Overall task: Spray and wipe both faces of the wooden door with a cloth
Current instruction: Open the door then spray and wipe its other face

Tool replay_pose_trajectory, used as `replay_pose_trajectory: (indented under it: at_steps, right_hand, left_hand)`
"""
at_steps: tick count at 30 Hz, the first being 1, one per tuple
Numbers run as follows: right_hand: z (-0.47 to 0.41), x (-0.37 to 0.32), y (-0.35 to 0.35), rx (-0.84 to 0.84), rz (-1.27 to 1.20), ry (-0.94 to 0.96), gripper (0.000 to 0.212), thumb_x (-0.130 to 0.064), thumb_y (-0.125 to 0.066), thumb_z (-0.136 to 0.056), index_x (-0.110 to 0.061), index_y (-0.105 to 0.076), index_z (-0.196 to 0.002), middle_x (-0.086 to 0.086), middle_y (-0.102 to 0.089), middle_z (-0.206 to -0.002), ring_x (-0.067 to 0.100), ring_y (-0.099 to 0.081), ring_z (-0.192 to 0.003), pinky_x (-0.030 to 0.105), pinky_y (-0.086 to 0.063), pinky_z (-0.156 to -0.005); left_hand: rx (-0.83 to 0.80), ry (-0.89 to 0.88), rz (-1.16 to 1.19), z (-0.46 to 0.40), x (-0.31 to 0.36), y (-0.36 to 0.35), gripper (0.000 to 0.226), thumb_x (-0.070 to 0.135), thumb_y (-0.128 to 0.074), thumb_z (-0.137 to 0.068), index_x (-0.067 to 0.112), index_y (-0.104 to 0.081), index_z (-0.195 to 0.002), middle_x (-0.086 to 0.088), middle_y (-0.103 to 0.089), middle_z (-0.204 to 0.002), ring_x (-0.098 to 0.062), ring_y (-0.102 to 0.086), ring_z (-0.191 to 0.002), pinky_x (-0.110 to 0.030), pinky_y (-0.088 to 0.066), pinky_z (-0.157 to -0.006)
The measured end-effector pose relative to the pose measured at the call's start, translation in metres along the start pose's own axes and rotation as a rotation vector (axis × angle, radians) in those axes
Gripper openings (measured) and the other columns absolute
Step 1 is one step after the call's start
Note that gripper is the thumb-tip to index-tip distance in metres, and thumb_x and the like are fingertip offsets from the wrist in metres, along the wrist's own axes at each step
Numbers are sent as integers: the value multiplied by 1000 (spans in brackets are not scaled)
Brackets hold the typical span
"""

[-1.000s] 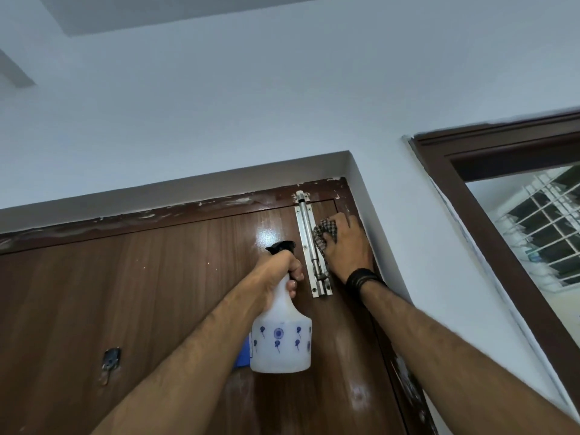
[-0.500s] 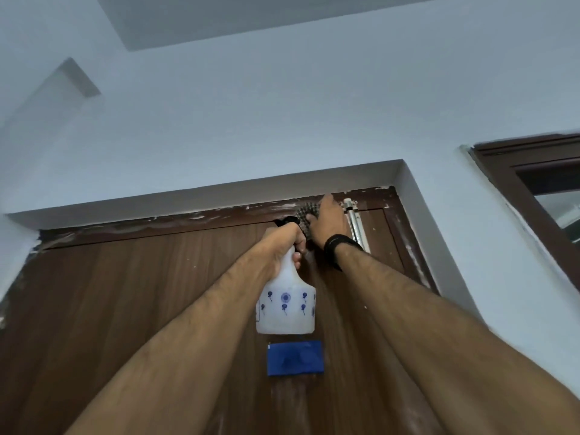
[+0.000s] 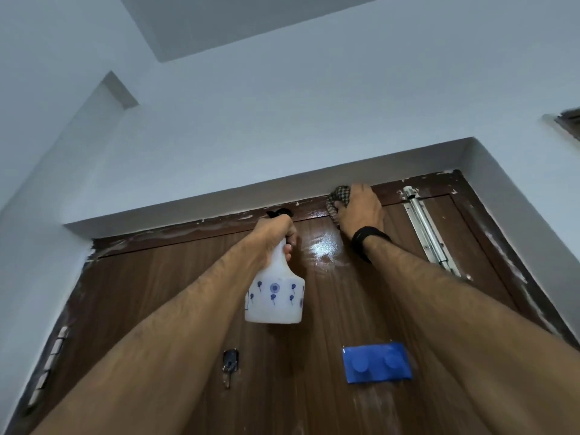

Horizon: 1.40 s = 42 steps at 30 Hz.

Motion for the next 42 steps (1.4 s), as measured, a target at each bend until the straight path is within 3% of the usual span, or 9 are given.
replay_pose_trajectory:
  at_steps: [2,7,11,16,21,26,31,37,42]
  right_hand:
    - [0,6,8,-29,52,17,41,-26,-66,-94,-4,-53,-126,15,-55,-125,29,-54,-115,39,-47,-94]
    - [10,-9,8,56,7,-220,42,-21,-69,-91,-5,-54,-127,14,-54,-127,28,-55,-114,38,-46,-95]
    - [41,-57,-28,-104,-68,47,15,-17,-65,-90,-10,-64,-103,10,-63,-111,27,-62,-98,32,-49,-79]
    - [39,-69,-36,-75,-5,73,38,-33,-72,-87,-7,-64,-114,13,-61,-116,29,-60,-105,37,-52,-88]
    - [34,-65,-38,143,-36,-231,46,-23,-70,-89,-3,-55,-128,15,-52,-129,30,-53,-118,39,-47,-95]
    - [60,-126,-79,-75,-123,41,29,-24,-73,-86,-10,-70,-111,11,-64,-112,27,-63,-102,33,-53,-85]
    - [67,-159,-100,-189,-122,220,25,-22,-72,-88,-8,-67,-108,12,-64,-113,28,-61,-107,31,-50,-84]
    - [60,-128,-90,53,-145,-34,46,-27,-73,-88,-5,-58,-126,12,-54,-126,25,-55,-113,35,-50,-93]
    - [63,-145,-99,69,-164,-75,47,-24,-74,-87,-4,-58,-126,12,-55,-126,26,-55,-114,33,-48,-95]
  left_hand:
    - [-28,-5,49,-3,-1,-3,16,-8,-51,-75,2,-60,-83,-11,-61,-75,-11,-44,-44,-24,-45,-46]
    - [-139,-26,64,-6,-2,-6,16,-6,-51,-71,5,-59,-80,-13,-58,-83,-11,-43,-42,-24,-44,-43]
    - [-168,-52,43,-5,2,7,15,-7,-51,-69,5,-58,-73,-8,-55,-65,-12,-43,-42,-23,-42,-44]
    - [-115,-5,37,-11,-30,58,15,-8,-51,-69,6,-58,-72,-10,-59,-71,-11,-42,-40,-24,-40,-43]
    - [-71,17,27,-10,-51,99,19,-8,-51,-73,5,-58,-85,-9,-59,-76,-10,-42,-42,-23,-41,-42]
    - [-1,32,-22,-11,-54,127,20,-7,-52,-75,6,-59,-88,-8,-60,-77,-10,-44,-46,-22,-43,-43]
    - [70,-6,-74,-9,-44,138,14,-4,-52,-71,8,-56,-78,-9,-59,-73,-10,-41,-42,-21,-40,-42]
    - [67,24,-166,-13,-48,148,11,-4,-51,-71,5,-55,-75,-12,-55,-76,-10,-42,-40,-21,-40,-39]
    - [31,51,-140,-25,-57,164,13,-6,-50,-74,5,-56,-77,-11,-59,-76,-8,-42,-37,-20,-39,-38]
Point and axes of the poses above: each hand's wrist, its own z-axis away from the middle knuckle, its own y-axis out of the back of the hand, x = y × z, the point moved 1 cm from there along -z, towards the middle knuckle
